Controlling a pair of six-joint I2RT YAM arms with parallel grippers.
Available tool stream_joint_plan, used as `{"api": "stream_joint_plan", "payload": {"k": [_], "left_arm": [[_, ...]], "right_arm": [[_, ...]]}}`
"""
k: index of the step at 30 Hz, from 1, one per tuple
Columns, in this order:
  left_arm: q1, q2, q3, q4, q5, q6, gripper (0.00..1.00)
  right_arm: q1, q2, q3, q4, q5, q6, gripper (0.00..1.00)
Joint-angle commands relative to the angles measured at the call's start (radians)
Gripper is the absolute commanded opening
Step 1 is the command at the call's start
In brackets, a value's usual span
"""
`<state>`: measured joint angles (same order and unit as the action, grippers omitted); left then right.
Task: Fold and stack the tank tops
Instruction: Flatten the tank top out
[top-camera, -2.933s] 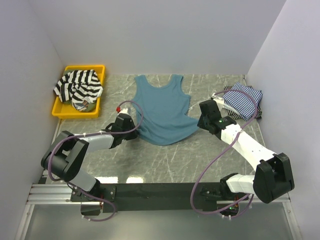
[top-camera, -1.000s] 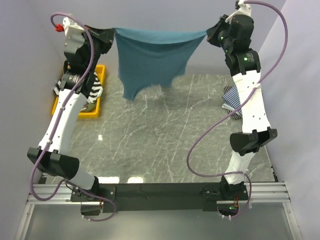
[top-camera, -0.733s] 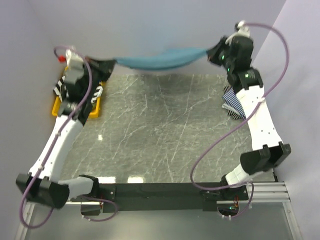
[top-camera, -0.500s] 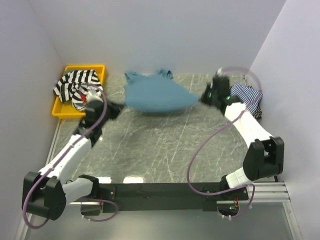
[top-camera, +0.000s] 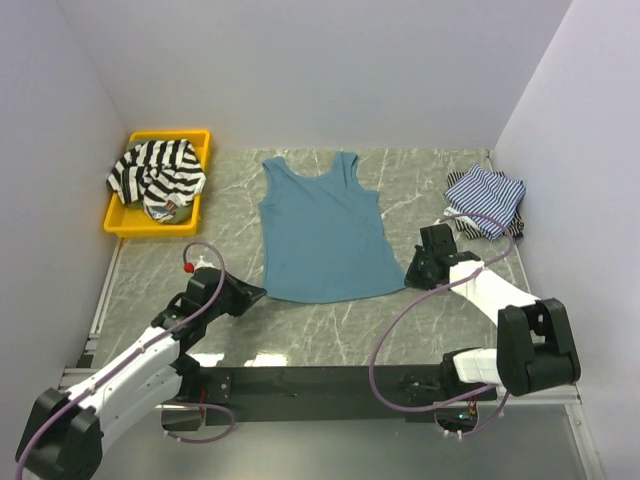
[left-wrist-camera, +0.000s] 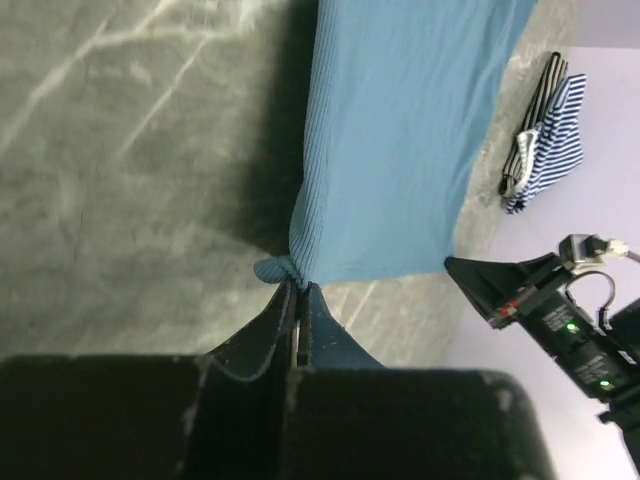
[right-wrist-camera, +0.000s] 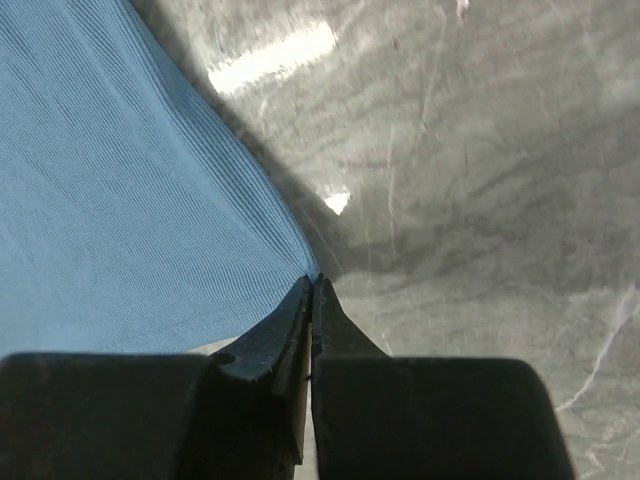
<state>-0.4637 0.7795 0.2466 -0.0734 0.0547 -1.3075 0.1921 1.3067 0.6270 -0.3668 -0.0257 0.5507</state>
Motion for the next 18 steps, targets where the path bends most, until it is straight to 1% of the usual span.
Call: {"api": "stream_joint_plan", "payload": {"k": [1, 5, 10, 12, 13, 14, 15, 16, 17, 18], "left_arm": [[-0.012, -0.077, -0.004, -0.158, -0.024, -0.064, 0.0], [-0.016, -0.121, -0.015, -0.219, 0.01, -0.119, 0.01], [-0.033, -0.128, -0.026, -0.247, 0.068, -0.099, 0.01], [-0.038, -0.137, -0.032, -0.258, 0.099, -0.087, 0.01], [-0.039, -0.158, -0.032, -0.264, 0.108, -0.082, 0.11], [-0.039, -0.172, -0.024, -0.27, 0.118, -0.064, 0.18], [-0.039, -0.189, -0.017, -0.302, 0.119, -0.055, 0.25], [-0.039, -0.225, -0.004, -0.319, 0.114, -0.044, 0.38], [-0.039, -0.246, 0.025, -0.333, 0.099, -0.017, 0.42], [-0.039, -0.264, 0.043, -0.374, 0.085, -0.004, 0.46]], "right_arm": [[0.003, -0.055, -0.03, 0.008, 0.024, 0.014, 0.04], [0.004, -0.119, -0.033, -0.027, 0.023, 0.035, 0.11], [0.004, -0.216, -0.027, -0.083, 0.05, 0.051, 0.16], [0.004, -0.256, -0.024, -0.112, 0.059, 0.057, 0.21], [0.004, -0.267, -0.018, -0.122, 0.063, 0.055, 0.23], [0.004, -0.296, -0.016, -0.135, 0.064, 0.055, 0.28], [0.006, -0.311, -0.016, -0.141, 0.066, 0.055, 0.31], [0.006, -0.328, -0.019, -0.147, 0.072, 0.055, 0.33], [0.006, -0.363, -0.021, -0.161, 0.076, 0.052, 0.37], [0.021, -0.382, -0.021, -0.167, 0.082, 0.052, 0.38]]}}
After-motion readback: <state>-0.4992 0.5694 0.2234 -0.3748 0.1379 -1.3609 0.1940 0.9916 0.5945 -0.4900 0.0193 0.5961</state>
